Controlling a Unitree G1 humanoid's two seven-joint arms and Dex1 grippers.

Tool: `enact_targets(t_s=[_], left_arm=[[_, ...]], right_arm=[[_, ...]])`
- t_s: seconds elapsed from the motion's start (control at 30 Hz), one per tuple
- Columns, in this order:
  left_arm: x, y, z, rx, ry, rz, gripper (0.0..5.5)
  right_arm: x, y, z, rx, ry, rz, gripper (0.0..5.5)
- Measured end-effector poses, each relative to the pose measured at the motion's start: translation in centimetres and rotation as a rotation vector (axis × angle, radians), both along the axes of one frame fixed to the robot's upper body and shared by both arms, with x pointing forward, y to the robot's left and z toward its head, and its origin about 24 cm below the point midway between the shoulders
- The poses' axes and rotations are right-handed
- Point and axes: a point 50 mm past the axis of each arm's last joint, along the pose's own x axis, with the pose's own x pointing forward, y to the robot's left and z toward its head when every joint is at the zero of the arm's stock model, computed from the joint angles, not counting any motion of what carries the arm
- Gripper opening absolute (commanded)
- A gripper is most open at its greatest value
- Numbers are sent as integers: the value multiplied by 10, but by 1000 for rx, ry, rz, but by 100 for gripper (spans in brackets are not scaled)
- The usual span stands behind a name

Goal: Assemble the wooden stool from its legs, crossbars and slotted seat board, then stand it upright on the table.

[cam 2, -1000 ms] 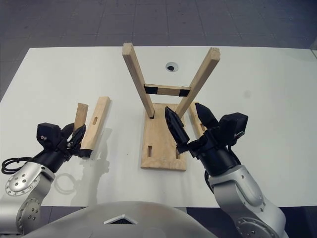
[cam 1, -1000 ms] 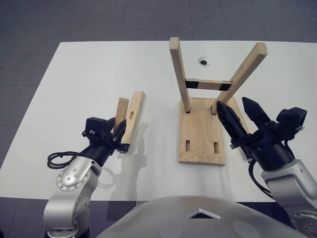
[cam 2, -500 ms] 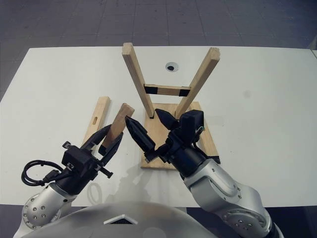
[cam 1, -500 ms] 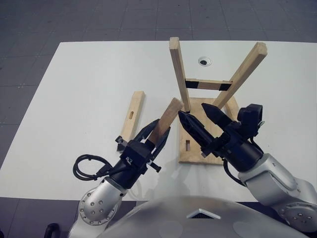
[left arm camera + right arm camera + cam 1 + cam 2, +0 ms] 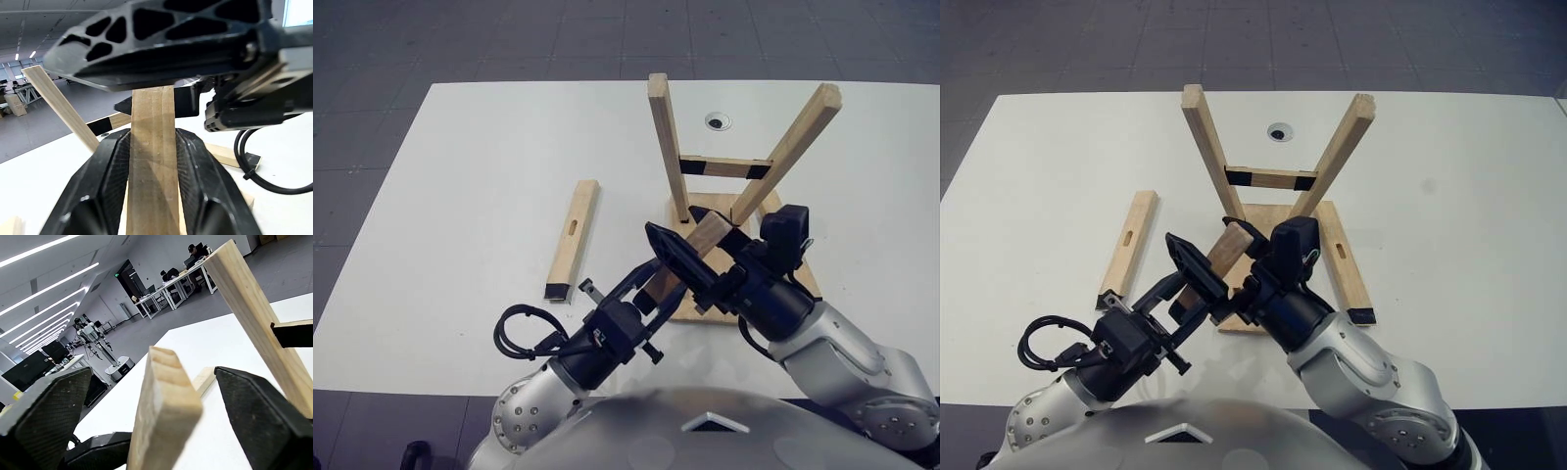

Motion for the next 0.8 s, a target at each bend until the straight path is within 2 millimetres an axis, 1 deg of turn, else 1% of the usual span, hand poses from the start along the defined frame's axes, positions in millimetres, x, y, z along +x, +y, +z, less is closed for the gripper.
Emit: enact_targets(t_s=[0.03,0.07,0.1,0.13,0.23,0.27,0.3,0.33,0.4,0.53,0.57,0.6,0.67,0.8], left_arm=[[0,0,0,0,0,-1,133],[0,0,0,2,0,-3,133],[0,0,0,2,0,-3,133],[0,0,0,3,-1,-4,133],[0,0,0,5,-1,-5,133],[0,0,0,5,-1,-5,133],[0,0,0,6,-1,-5,133],[0,0,0,7,-1,-6,133],[0,0,0,6,0,-7,133],[0,1,1,-8,14,-7,133],[0,1,1,-14,24,-7,133],[0,1,0,-22,34,-6,133],[1,2,-1,-38,55,-4,133],[2,2,-1,-58,83,-8,133]], right_arm=[[0,0,0,6,-2,4,373],[0,1,1,16,-5,9,363],[0,1,1,17,-6,11,337],[-1,1,1,21,-9,14,323],[-1,2,2,35,-12,24,253],[-1,2,2,39,-11,24,240],[-1,2,2,42,-10,24,211],[-1,2,2,44,-9,23,200],[-1,2,2,43,-10,21,157],[0,1,1,34,-17,7,88],[0,1,1,33,-17,6,78],[0,1,1,33,-18,4,52],[1,1,2,33,-19,4,40],[1,1,1,32,-18,4,40]])
